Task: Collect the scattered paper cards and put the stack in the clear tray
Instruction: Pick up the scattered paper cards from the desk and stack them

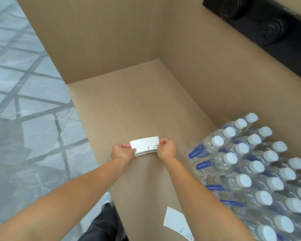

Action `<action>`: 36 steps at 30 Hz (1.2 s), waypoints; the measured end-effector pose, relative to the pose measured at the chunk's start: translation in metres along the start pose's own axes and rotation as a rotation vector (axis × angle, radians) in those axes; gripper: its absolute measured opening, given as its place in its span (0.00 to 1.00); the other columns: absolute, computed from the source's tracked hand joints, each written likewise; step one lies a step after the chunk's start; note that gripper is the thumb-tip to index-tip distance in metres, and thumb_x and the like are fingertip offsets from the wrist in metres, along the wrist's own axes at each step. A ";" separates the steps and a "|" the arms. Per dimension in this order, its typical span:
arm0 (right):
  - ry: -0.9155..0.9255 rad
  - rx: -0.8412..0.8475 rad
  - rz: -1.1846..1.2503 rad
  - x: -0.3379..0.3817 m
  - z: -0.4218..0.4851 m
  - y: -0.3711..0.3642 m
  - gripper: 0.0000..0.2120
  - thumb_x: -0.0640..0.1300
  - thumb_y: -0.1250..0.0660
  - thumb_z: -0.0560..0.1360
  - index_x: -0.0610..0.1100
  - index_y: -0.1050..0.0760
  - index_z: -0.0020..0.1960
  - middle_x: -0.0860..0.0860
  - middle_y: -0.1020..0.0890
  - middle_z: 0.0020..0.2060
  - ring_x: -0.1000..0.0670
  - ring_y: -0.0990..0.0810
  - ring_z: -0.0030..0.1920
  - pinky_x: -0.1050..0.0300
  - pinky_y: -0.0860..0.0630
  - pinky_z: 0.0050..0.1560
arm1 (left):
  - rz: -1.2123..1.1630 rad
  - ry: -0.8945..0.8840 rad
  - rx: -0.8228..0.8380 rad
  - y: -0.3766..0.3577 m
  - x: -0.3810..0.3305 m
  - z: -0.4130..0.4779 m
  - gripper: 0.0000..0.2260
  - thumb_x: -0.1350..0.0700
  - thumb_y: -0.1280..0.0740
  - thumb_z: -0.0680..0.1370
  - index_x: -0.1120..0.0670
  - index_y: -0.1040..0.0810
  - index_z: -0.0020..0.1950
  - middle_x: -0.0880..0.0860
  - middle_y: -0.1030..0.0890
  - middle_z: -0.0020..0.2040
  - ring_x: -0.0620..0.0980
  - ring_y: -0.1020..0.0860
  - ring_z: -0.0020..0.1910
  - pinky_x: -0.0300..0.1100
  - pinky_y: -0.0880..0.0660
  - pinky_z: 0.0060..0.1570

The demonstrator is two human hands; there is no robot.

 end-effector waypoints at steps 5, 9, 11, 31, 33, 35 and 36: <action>-0.024 -0.004 -0.033 -0.006 0.008 -0.008 0.12 0.33 0.39 0.74 0.39 0.18 0.50 0.43 0.16 0.51 0.44 0.19 0.54 0.61 0.27 0.51 | 0.066 0.013 -0.012 -0.008 0.006 0.004 0.08 0.62 0.25 0.70 0.51 0.23 0.38 0.58 0.14 0.47 0.57 0.14 0.45 0.50 0.18 0.56; -0.035 -0.018 -0.057 -0.008 0.009 -0.010 0.14 0.31 0.42 0.73 0.38 0.19 0.50 0.42 0.16 0.52 0.43 0.19 0.53 0.59 0.26 0.50 | 0.114 -0.002 -0.016 -0.012 0.005 0.005 0.08 0.61 0.26 0.70 0.52 0.23 0.39 0.57 0.14 0.49 0.58 0.15 0.50 0.49 0.19 0.57; -0.038 -0.016 -0.074 -0.008 0.009 -0.010 0.14 0.31 0.42 0.73 0.38 0.20 0.51 0.42 0.17 0.53 0.43 0.19 0.54 0.58 0.26 0.50 | 0.134 -0.009 -0.021 -0.013 0.005 0.005 0.08 0.60 0.25 0.70 0.51 0.23 0.38 0.56 0.14 0.48 0.57 0.15 0.50 0.49 0.19 0.57; -0.072 -0.015 -0.059 -0.064 -0.073 0.066 0.13 0.36 0.39 0.74 0.41 0.18 0.53 0.42 0.17 0.55 0.41 0.21 0.60 0.56 0.25 0.61 | 0.211 -0.164 0.137 -0.023 0.012 -0.076 0.10 0.61 0.27 0.72 0.53 0.26 0.34 0.60 0.16 0.43 0.59 0.16 0.44 0.51 0.18 0.55; -0.091 -0.022 -0.086 -0.086 -0.089 0.078 0.14 0.36 0.39 0.73 0.41 0.17 0.53 0.42 0.16 0.54 0.41 0.21 0.60 0.56 0.25 0.61 | 0.259 -0.161 0.196 -0.036 0.029 -0.094 0.10 0.62 0.28 0.72 0.54 0.26 0.34 0.58 0.18 0.39 0.58 0.19 0.36 0.52 0.17 0.51; -0.129 -0.027 -0.089 -0.111 -0.103 0.087 0.14 0.36 0.39 0.74 0.40 0.17 0.53 0.41 0.16 0.54 0.41 0.21 0.60 0.57 0.25 0.60 | 0.343 -0.157 0.251 -0.047 0.049 -0.108 0.08 0.61 0.28 0.72 0.55 0.25 0.35 0.55 0.20 0.33 0.56 0.18 0.35 0.50 0.17 0.51; -0.152 -0.027 -0.090 -0.125 -0.110 0.091 0.14 0.36 0.40 0.74 0.40 0.17 0.53 0.41 0.16 0.54 0.41 0.21 0.59 0.57 0.25 0.59 | 0.379 -0.153 0.271 -0.052 0.059 -0.113 0.07 0.61 0.28 0.71 0.55 0.24 0.36 0.54 0.21 0.31 0.56 0.17 0.36 0.50 0.17 0.51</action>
Point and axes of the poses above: each hand's wrist, its own z-axis towards the middle knuckle, its own y-axis out of the back of the hand, x = y × z, the point moved 6 cm from there along z, towards the middle knuckle
